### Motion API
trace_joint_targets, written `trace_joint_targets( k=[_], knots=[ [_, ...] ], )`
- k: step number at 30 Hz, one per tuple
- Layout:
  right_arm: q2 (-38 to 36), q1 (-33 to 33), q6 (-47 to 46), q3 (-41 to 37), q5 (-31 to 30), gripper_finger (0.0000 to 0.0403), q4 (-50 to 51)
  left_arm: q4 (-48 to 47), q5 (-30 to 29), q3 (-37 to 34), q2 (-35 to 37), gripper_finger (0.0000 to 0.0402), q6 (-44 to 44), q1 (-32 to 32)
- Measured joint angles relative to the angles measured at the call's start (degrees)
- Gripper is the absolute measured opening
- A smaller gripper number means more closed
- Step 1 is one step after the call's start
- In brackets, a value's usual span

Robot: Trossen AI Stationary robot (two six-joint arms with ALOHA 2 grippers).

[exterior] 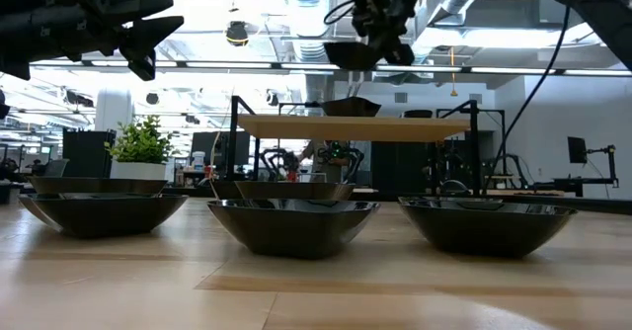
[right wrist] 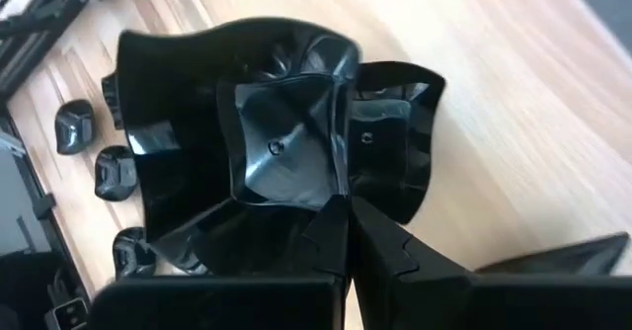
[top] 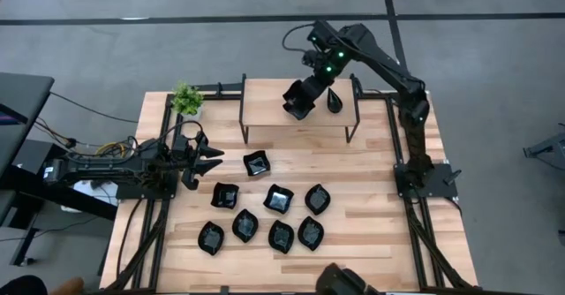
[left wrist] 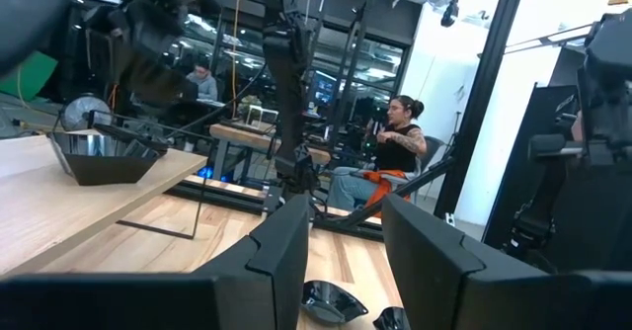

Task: Pick & Place Mini shaped plates
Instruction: Stack the distorted square plate on top of the other distorted square plate on the shelf

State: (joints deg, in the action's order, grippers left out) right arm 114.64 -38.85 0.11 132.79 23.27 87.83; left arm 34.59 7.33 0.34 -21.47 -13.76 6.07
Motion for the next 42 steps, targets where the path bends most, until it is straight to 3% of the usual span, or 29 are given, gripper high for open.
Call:
trace_joint_targets(
  k=[14, 20, 42],
  knots=[
    [6.71, -0.20, 3.34, 0.00, -0.85, 0.0000, 0.70, 0.01, 0.01, 0.00, -0.01, 0.0132, 0.00, 0.00],
    [6.59, -0.45, 3.99, 0.00, -3.99, 0.0000, 1.71, 0.00, 0.00, 0.02, -0.02, 0.0132, 0.00, 0.00],
    [6.59, -0.48, 1.32, 0.00, -4.22, 0.0000, -0.22, 0.02, 0.00, 0.01, -0.01, 0.0132, 0.00, 0.00]
  ],
)
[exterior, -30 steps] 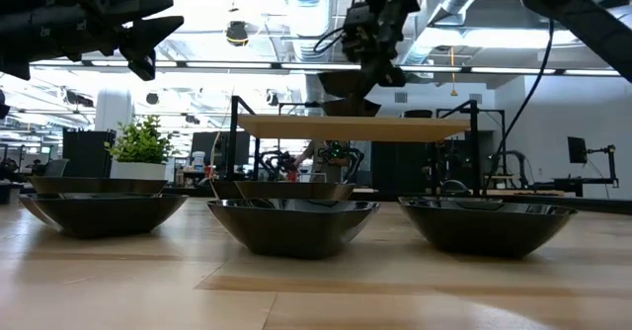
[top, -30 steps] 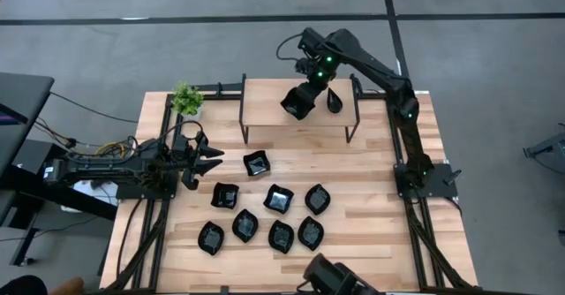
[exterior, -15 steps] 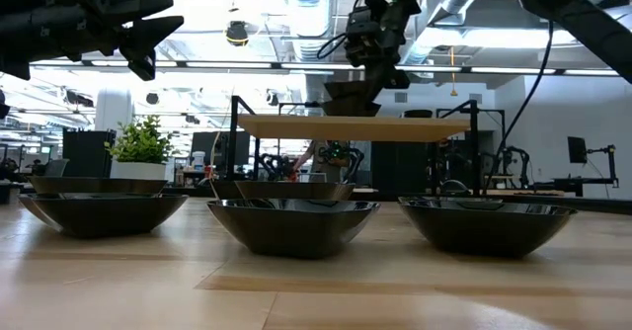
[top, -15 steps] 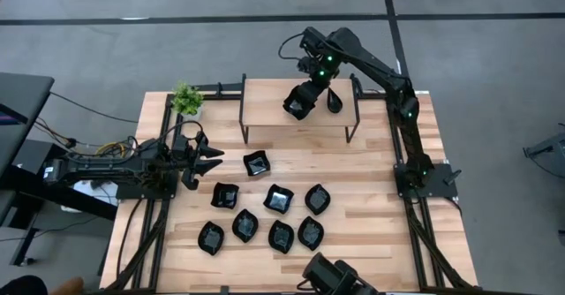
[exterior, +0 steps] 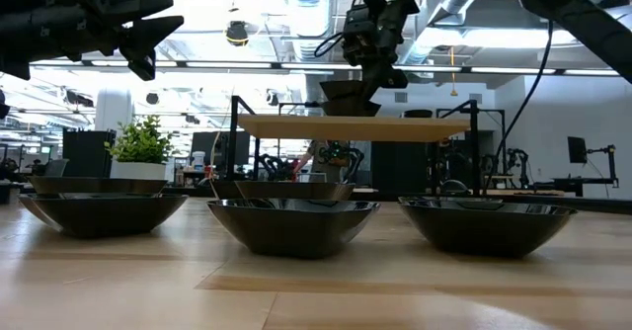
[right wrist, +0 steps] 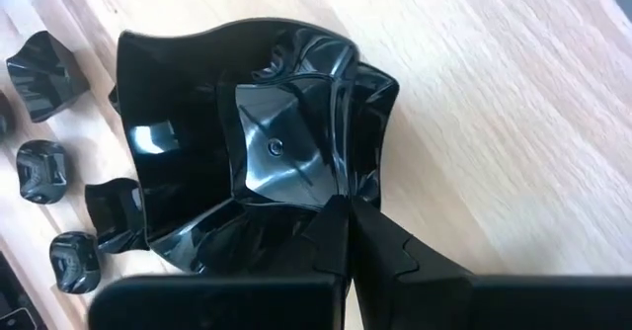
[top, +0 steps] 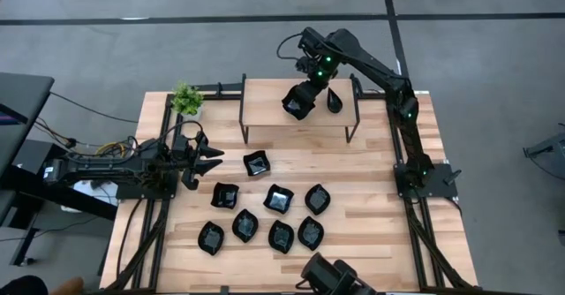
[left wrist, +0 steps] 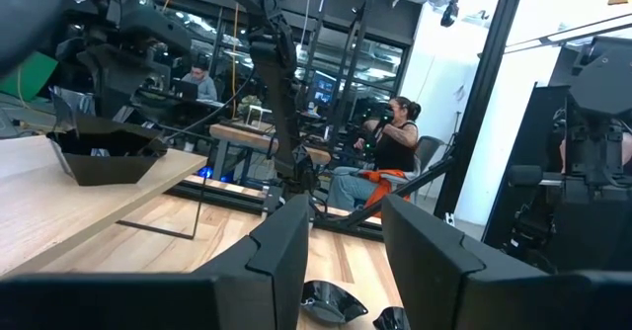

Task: Pick & Place Mini shaped plates
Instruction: Stack the distorted square plate on top of the other distorted square plate on the shelf

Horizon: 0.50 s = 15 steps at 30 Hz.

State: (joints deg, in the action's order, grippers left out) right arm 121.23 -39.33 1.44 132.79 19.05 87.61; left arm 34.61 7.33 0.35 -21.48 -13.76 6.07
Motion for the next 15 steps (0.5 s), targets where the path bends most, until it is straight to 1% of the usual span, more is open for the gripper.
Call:
trace_joint_targets(
  k=[3, 8, 10, 15],
  knots=[
    [-0.05, 0.31, -0.03, -0.63, -0.75, 0.0000, -0.17, 0.12, 0.00, 0.01, -0.01, 0.0132, 0.00, 0.00],
    [-0.04, 0.35, -0.92, -4.80, -1.09, 0.0000, -0.40, 0.20, 0.00, 0.01, 0.00, 0.0132, 0.00, 0.00],
    [-0.04, 0.69, -1.05, -5.95, -1.11, 0.0000, -2.35, 0.20, 0.00, -0.01, -0.01, 0.0132, 0.00, -0.02],
    [-0.04, 0.66, -1.47, -6.05, -1.09, 0.0000, -3.70, 0.22, 0.00, 0.00, -0.01, 0.0132, -0.01, -0.02]
  ],
)
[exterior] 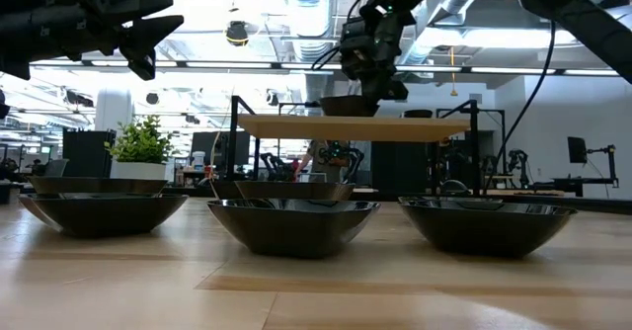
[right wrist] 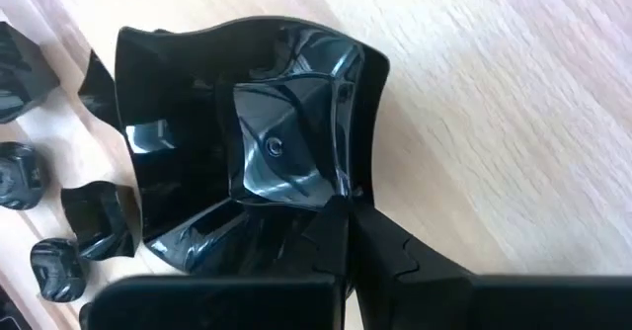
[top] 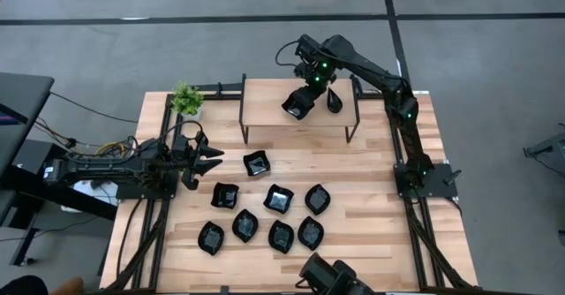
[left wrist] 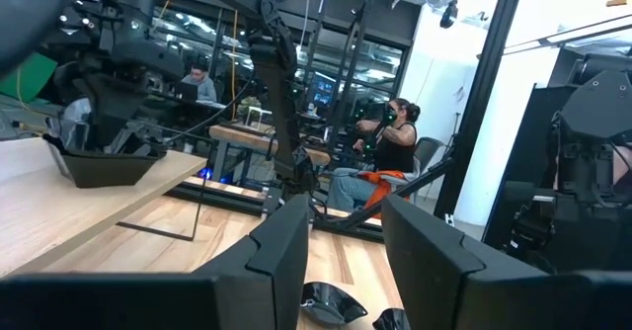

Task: Pick & Place Mini shaped plates
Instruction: Stack the distorted square plate on top of the other distorted square plate on the shelf

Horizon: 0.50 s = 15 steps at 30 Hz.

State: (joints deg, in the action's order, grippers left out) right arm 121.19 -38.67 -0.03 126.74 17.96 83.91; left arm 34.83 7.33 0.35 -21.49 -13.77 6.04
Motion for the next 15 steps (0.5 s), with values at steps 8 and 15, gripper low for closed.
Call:
trace_joint_targets(
  k=[8, 15],
  knots=[
    [0.00, -0.08, 0.59, 0.00, -0.25, 0.0018, -0.31, 0.00, 0.00, 0.00, -0.01, 0.0132, 0.01, 0.02],
    [0.00, -0.49, 0.59, 0.00, -0.33, 0.0041, -0.35, 0.00, 0.00, 0.00, 0.01, 0.0132, 1.06, 0.02]
  ],
)
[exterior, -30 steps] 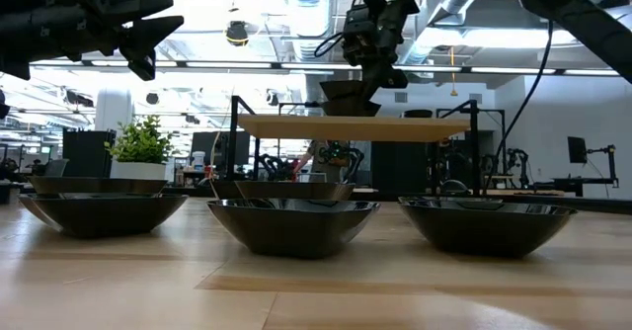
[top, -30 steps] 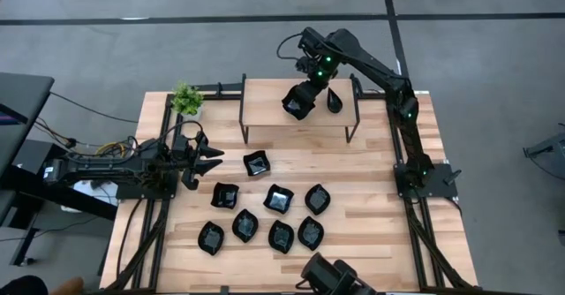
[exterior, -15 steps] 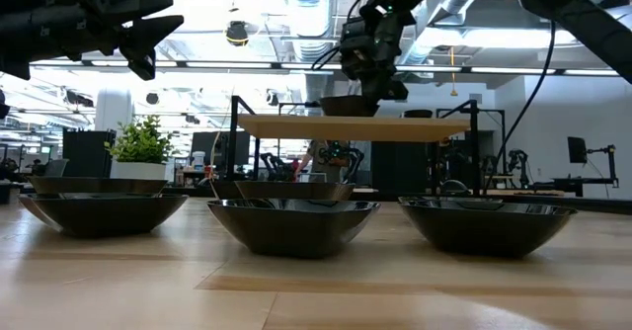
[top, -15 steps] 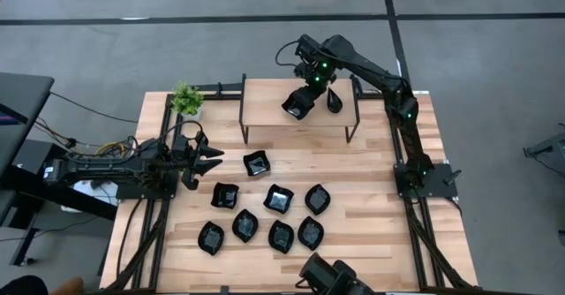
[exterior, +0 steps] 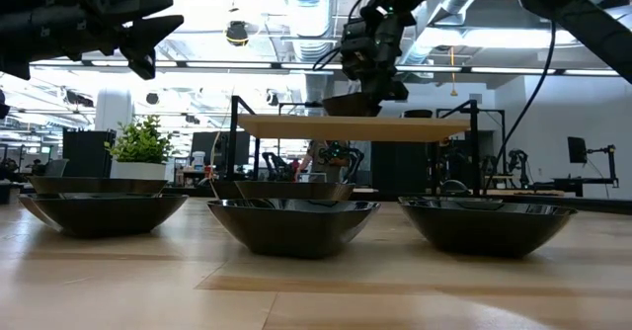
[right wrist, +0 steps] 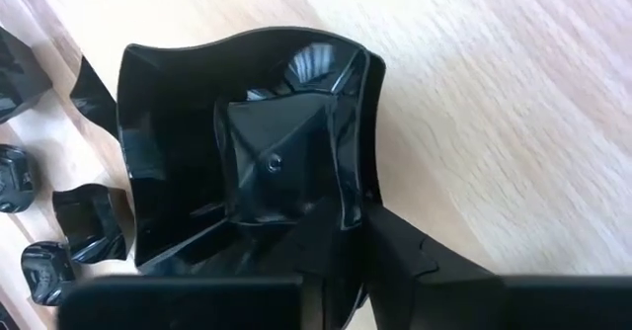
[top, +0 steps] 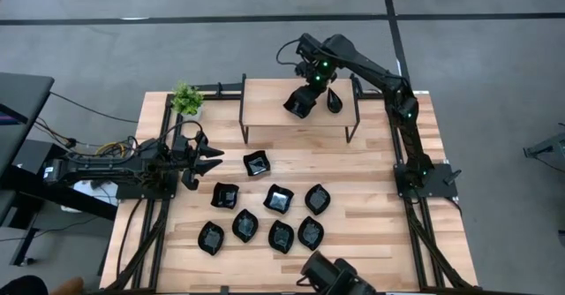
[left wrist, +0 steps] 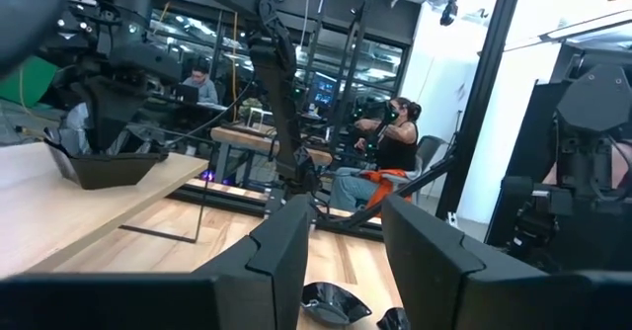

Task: Pick & Place Mini shaped plates
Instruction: Stack the distorted square plate on top of the other distorted square plate on the shelf

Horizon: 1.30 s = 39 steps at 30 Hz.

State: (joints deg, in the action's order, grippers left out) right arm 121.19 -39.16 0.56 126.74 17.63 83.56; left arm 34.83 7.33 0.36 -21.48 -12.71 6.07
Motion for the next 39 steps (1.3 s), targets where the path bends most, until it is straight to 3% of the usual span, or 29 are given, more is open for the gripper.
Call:
trace_joint_targets(
  k=[7, 20, 27, 39],
  knots=[
    [0.00, -0.74, -0.07, 0.41, 0.31, 0.0062, 1.51, 0.15, 0.00, -0.01, -0.01, 0.0132, 1.55, 0.00],
    [-0.07, -0.71, 0.73, 5.60, -0.07, 0.0063, 2.36, 0.22, 0.00, -0.01, 0.00, 0.0132, 1.55, 0.00],
    [-0.07, -0.01, -0.60, 8.31, -4.53, 0.0063, 4.14, 0.26, 0.00, 0.00, -0.02, 0.0132, 1.53, 0.00],
    [-10.53, 8.49, 11.85, 8.04, -3.81, 0.0063, 4.33, 0.28, 0.00, 0.00, -0.02, 0.0132, 1.33, 0.00]
  ],
)
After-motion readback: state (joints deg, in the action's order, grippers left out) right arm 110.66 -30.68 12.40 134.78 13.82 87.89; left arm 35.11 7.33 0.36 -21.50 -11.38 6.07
